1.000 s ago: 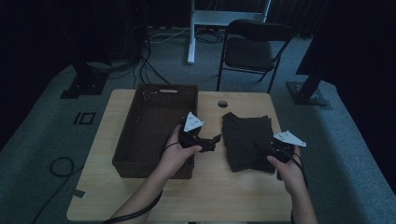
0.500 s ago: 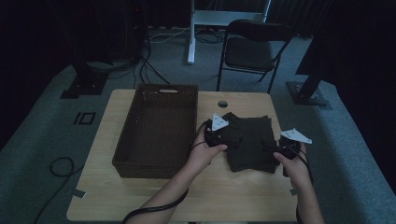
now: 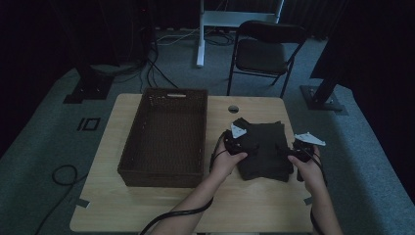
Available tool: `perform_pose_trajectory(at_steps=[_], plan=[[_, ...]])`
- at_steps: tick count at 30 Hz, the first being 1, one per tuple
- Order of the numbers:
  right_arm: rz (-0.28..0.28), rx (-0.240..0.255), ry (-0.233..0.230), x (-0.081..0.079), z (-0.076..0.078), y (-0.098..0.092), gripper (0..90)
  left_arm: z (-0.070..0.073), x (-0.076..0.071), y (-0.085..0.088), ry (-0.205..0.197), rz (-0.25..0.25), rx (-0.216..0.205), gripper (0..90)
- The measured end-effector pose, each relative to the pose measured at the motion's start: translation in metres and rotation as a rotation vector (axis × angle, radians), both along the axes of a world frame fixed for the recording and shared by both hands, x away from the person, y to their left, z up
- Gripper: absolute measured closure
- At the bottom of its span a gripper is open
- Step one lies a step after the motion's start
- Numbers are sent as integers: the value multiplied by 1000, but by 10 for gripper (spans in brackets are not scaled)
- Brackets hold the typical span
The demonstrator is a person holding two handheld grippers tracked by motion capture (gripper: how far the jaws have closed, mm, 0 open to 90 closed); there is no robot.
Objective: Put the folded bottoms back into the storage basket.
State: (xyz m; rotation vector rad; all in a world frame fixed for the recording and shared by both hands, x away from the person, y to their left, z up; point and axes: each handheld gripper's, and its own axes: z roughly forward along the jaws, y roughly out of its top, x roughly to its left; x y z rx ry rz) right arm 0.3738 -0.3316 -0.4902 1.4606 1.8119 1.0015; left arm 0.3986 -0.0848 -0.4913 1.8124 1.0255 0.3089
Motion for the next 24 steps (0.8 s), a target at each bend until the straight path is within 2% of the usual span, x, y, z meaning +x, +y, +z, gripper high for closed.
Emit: perform_pose_trajectory(at_steps=[2, 6, 10, 13, 17, 19, 20, 21, 24], plan=[[-1, -1, 3, 4, -2, -1, 137, -8, 4, -3, 27, 5, 3, 112], [-4, 9, 17, 11, -5, -2, 137, -22, 15, -7, 101, 37, -28, 112], [-13, 16, 46, 19, -11, -3, 137, -34, 24, -10, 146, 57, -34, 113], [-19, 21, 63, 22, -16, -4, 137, -39, 28, -10, 154, 68, -31, 113], [-36, 55, 117, 25, -32, -10, 137, -43, 31, -10, 164, 64, -19, 113], [-39, 67, 123, 25, -34, -11, 136, -46, 32, -10, 170, 64, -8, 113], [-47, 98, 133, 25, -39, -13, 134, -47, 33, -9, 178, 64, -3, 112], [-50, 107, 137, 25, -40, -14, 132, -49, 33, -9, 184, 67, 1, 112], [-52, 112, 143, 26, -41, -14, 131, -51, 33, -9, 193, 72, -5, 99]])
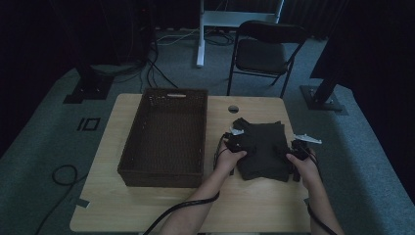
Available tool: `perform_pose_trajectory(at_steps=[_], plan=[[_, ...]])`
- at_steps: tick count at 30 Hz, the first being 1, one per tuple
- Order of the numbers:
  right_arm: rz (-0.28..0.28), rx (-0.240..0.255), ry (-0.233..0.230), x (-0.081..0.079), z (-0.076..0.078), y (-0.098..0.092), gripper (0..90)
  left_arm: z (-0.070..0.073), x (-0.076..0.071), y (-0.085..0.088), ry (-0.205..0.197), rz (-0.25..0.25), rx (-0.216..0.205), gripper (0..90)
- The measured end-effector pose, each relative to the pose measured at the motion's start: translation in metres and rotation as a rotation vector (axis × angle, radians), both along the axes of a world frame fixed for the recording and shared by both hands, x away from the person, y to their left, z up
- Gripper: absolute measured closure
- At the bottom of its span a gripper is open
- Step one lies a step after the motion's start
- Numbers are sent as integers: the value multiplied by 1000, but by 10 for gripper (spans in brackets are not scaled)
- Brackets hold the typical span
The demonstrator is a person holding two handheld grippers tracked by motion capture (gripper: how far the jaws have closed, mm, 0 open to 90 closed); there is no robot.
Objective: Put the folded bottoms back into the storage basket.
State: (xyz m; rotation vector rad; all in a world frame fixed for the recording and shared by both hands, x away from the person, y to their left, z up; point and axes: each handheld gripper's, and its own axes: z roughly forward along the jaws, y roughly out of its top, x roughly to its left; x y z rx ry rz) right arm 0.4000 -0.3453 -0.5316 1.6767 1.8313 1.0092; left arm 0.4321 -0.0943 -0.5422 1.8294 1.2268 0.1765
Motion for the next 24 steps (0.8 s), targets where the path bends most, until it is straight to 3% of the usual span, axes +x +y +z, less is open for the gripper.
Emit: perform_pose_trajectory(at_steps=[8, 14, 18, 24], plan=[[-4, 46, 29, 3, -6, -3, 117, -5, -1, 0, 6, 22, -20, 87], [3, 73, 25, 5, -12, -4, 110, -6, -3, -1, -1, 33, -20, 86], [-12, 124, 20, 6, -18, -6, 108, -6, -2, -3, 1, 35, -22, 79], [4, 134, 17, 6, -18, -4, 156, -6, -2, -3, 1, 23, -25, 108]])
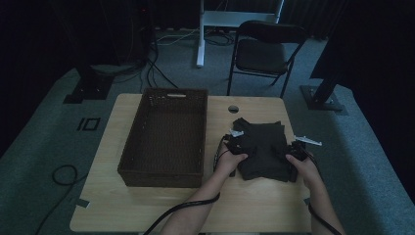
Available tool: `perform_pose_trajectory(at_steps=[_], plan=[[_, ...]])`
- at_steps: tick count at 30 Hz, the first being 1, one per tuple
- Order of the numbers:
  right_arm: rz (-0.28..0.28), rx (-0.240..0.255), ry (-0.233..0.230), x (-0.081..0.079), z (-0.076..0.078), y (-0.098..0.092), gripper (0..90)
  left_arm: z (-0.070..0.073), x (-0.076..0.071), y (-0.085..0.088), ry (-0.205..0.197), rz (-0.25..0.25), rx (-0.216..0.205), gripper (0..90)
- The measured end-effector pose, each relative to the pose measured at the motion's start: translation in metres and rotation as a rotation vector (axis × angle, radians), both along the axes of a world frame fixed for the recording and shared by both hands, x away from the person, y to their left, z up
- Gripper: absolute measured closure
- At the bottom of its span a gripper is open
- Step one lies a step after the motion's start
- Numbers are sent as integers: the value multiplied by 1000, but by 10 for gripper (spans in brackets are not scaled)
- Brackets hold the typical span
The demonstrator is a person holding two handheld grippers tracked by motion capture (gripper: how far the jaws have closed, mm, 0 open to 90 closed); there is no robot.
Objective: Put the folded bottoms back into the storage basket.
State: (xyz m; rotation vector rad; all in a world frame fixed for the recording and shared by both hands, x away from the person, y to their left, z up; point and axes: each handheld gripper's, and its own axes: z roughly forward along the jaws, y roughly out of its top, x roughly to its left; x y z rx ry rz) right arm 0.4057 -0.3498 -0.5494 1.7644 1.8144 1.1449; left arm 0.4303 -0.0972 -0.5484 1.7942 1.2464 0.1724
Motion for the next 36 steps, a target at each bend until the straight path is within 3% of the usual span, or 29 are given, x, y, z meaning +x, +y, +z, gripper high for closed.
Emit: perform_pose_trajectory(at_steps=[4, 5, 7, 10, 12, 14, 15, 17, 19, 22, 23, 27, 31, 36], plan=[[18, -39, 0, 1, 0, 4, 206, 0, 0, -1, -3, -12, 6, 217], [27, -41, -1, 1, 1, 5, 283, 0, -1, -1, -3, -10, 7, 251], [52, -11, 3, 1, 1, 7, 395, 0, -2, -3, 4, -5, -12, 338], [76, 11, 16, 2, 2, 5, 481, -1, -2, -3, 15, 5, -50, 449], [60, 78, 27, 2, 1, 3, 566, -1, -2, -3, 14, 0, -56, 506], [48, 101, 24, 2, 0, 1, 596, -1, -3, -4, 0, -6, -47, 571], [36, 103, 23, 1, 0, 3, 654, 1, -5, -7, -39, -23, -9, 606], [49, 65, 30, -1, 4, 6, 691, 3, -8, -9, -88, -47, 29, 648], [46, 9, 37, -1, 9, 10, 706, 5, -8, -10, -98, -50, 40, 665], [42, -40, 26, -5, 15, 15, 720, 7, -6, -7, -67, -46, 12, 684], [40, -36, 4, -7, 18, 16, 724, 9, -5, -4, -49, -47, -3, 688], [36, -21, 3, -14, 24, 15, 733, 17, -7, -2, -26, -66, -20, 698], [28, -8, -6, -21, 32, 13, 741, 28, -10, -4, -43, -86, -1, 707], [31, -13, -31, -27, 49, 13, 742, 44, -10, -3, -42, -93, -17, 708]])
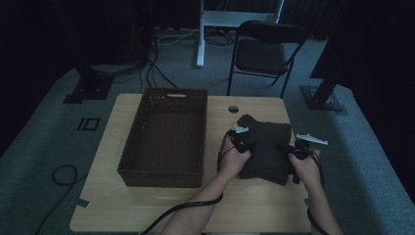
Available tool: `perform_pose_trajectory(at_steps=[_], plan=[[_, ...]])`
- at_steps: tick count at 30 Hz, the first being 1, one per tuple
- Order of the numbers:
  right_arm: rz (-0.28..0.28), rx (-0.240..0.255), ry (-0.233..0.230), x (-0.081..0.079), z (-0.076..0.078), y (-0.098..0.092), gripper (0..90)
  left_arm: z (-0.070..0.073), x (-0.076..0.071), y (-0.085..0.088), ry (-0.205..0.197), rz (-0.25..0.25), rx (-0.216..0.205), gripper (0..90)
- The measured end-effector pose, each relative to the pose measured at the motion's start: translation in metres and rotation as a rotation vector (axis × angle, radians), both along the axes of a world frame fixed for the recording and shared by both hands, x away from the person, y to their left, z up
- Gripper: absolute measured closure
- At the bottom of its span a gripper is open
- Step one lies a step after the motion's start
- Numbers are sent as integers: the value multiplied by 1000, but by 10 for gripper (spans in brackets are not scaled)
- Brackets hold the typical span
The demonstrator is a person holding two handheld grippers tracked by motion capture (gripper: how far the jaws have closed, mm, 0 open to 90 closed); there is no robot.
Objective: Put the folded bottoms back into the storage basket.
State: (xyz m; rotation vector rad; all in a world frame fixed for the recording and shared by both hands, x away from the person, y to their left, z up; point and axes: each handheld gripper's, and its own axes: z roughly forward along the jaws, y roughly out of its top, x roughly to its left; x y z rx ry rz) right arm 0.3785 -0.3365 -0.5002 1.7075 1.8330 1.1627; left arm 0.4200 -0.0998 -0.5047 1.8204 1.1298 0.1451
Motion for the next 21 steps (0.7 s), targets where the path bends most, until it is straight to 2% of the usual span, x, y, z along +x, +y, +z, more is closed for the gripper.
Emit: perform_pose_trajectory(at_steps=[3, 4, 5, 9, 10, 11, 13, 14, 15, 21], plan=[[8, 2, -14, -2, 13, 1, 742, 12, -1, 3, -8, -4, -3, 709], [10, 5, -12, -2, 18, 2, 742, 12, -1, 3, -8, -4, -3, 709], [11, 1, -28, -3, 23, 3, 742, 21, -1, 5, -23, -4, -5, 709], [14, 7, -42, -4, 39, 7, 743, 41, -2, 10, -33, 0, 0, 709], [14, 7, -42, -4, 39, 7, 743, 41, -2, 10, -33, 0, 0, 709], [15, 17, -50, -4, 48, 10, 743, 52, -2, 13, -42, 0, -3, 709], [20, 28, -53, -4, 56, 12, 742, 61, -2, 18, -49, 3, -5, 709], [25, 25, -60, -4, 60, 14, 743, 61, -2, 18, -49, 3, -5, 709], [28, 21, -67, -3, 65, 17, 742, 69, -2, 23, -55, 10, -9, 710], [50, 52, -84, 1, 87, 32, 742, 90, -2, 44, -64, 26, -12, 709]])
